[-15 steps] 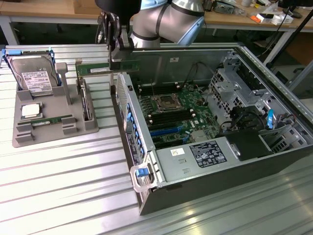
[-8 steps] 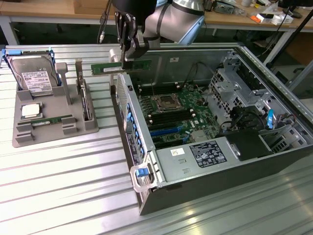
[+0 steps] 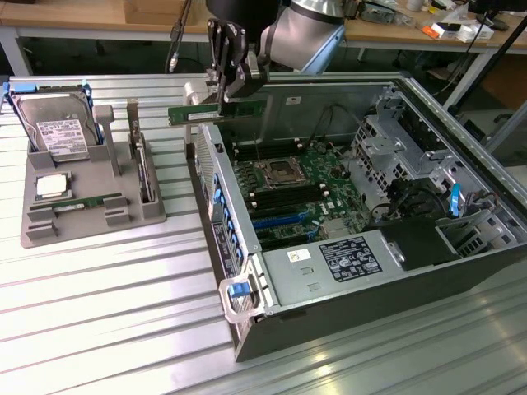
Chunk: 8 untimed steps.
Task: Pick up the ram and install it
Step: 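Pick up the ram and move it above insertion slot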
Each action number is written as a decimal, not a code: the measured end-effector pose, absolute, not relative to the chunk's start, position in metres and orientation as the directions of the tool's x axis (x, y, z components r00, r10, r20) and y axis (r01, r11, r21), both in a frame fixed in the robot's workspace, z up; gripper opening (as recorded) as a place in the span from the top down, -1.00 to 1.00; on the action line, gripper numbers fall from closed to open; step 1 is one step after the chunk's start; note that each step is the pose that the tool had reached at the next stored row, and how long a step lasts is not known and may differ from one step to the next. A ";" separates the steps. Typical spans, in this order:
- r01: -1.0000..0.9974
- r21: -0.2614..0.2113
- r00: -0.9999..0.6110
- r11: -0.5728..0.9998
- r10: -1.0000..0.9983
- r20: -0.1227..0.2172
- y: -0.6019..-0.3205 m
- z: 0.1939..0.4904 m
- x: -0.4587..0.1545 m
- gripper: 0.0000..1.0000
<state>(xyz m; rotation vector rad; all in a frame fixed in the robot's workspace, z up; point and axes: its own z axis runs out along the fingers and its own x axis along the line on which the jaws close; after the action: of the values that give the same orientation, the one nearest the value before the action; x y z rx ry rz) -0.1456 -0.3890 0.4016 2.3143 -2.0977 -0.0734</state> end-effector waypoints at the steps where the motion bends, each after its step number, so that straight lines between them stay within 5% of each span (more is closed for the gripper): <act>1: -0.994 0.044 0.097 -0.098 -0.995 -0.023 -0.389 0.402 -0.142 0.73; 8: -0.994 0.044 0.097 -0.098 -0.995 -0.023 -0.389 0.402 -0.119 0.73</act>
<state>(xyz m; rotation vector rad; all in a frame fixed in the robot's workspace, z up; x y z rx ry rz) -0.1188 -0.3890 0.4015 2.3143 -2.0977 -0.0734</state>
